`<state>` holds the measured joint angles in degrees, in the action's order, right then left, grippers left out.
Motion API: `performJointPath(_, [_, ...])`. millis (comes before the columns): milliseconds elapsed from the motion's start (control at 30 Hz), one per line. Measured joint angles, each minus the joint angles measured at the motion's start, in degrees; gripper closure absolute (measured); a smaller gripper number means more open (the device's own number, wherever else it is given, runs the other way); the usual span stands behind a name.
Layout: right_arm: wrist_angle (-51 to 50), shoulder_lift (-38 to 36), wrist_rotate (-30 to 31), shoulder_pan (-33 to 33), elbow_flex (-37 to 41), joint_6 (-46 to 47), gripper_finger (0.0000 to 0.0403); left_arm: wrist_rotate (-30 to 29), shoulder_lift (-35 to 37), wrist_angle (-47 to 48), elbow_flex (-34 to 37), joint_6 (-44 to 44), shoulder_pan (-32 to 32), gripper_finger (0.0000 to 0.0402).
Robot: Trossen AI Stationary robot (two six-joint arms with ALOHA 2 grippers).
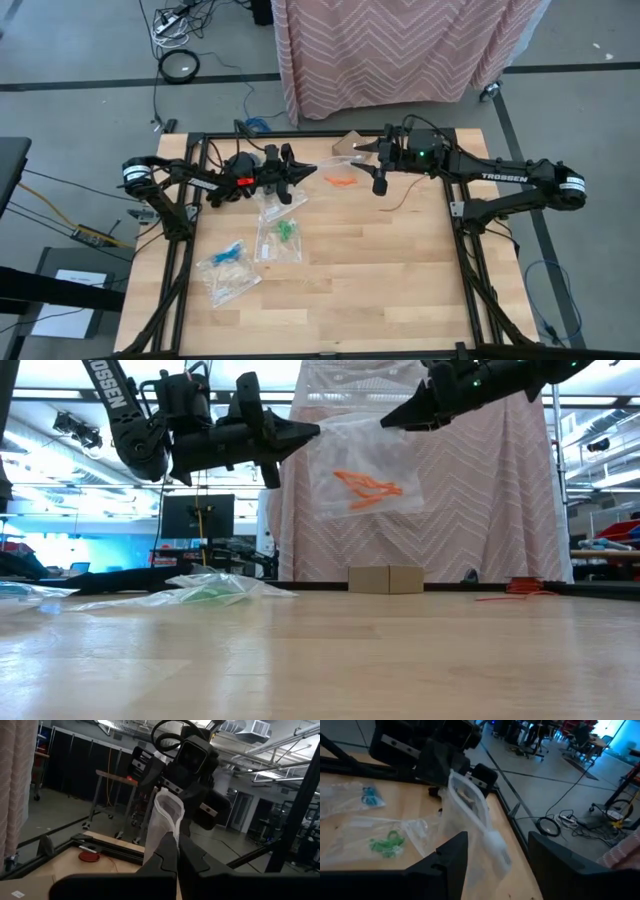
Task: Sort rubber bands
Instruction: Close the transparent zip bag
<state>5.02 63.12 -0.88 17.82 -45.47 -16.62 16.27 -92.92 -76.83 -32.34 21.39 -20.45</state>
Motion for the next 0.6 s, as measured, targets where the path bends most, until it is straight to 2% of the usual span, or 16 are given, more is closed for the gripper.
performJointPath(200, [0.39,0.02,-0.35,0.02,0.0,0.49,0.0245,-0.09,0.0,-0.1,0.0,0.01,0.0,0.04])
performJointPath(467, [0.53,0.65,-0.6,0.42,0.02,-1.2,0.0379,-0.11,0.0,-1.6,0.0,-0.04,0.0,0.04])
performJointPath(600, [1.29,0.69,-0.68,0.68,0.02,-1.9,0.04,-0.13,0.0,-1.54,0.0,-0.08,0.0,0.04])
